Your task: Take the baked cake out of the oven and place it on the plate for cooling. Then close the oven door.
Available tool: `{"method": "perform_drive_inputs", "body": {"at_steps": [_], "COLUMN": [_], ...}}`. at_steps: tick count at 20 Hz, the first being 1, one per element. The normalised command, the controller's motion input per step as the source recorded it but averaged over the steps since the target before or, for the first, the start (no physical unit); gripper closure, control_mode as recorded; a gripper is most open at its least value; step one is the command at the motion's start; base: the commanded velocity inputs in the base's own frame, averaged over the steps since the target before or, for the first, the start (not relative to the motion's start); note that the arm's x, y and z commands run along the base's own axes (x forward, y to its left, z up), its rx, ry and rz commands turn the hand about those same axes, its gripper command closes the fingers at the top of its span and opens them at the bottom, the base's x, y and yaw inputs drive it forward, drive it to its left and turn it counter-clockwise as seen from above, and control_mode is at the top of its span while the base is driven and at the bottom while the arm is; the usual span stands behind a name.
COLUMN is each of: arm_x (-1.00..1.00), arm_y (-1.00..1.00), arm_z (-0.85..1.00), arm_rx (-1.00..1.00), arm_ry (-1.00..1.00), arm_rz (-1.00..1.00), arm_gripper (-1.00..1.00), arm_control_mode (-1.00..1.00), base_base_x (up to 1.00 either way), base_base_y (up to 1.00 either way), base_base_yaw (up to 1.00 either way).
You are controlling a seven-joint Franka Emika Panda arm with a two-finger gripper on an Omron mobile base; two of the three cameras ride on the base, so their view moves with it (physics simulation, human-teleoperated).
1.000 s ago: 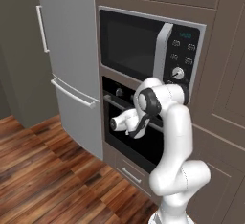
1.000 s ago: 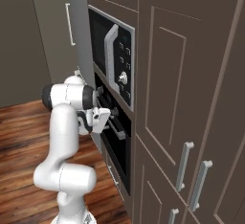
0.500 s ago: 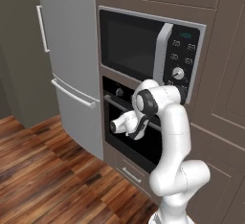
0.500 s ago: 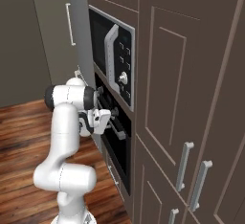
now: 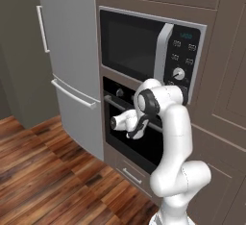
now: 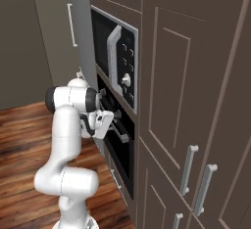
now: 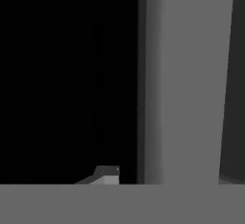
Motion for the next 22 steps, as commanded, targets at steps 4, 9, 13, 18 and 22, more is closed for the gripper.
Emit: {"method": "perform_drive_inputs", "body": {"at_steps": [4,9,13,18,22], "arm_x": [-0.29,-0.45,-0.49,-0.48,-0.53], "arm_y": [0.83,0.99,1.00,1.00,0.77], "arm_z": [-0.75,-0.76,-0.73,-0.78,-0.86], "arm_rx": [0.01,0.00,0.00,0.00,0.00], "arm_ry": [0.28,0.25,0.25,0.24,0.14], "arm_rz": [0.04,0.02,0.01,0.01,0.00], "arm_gripper": [1.00,1.00,1.00,1.00,1.00], "arm_control_mode": [-1.00,-1.00,-1.00,-1.00,-1.00], "base_base_x": [0.00,0.00,0.00,0.00,0.00], "base_base_y": [0.00,0.00,0.00,0.00,0.00], "base_base_yaw": [0.00,0.00,0.00,0.00,0.00]}}
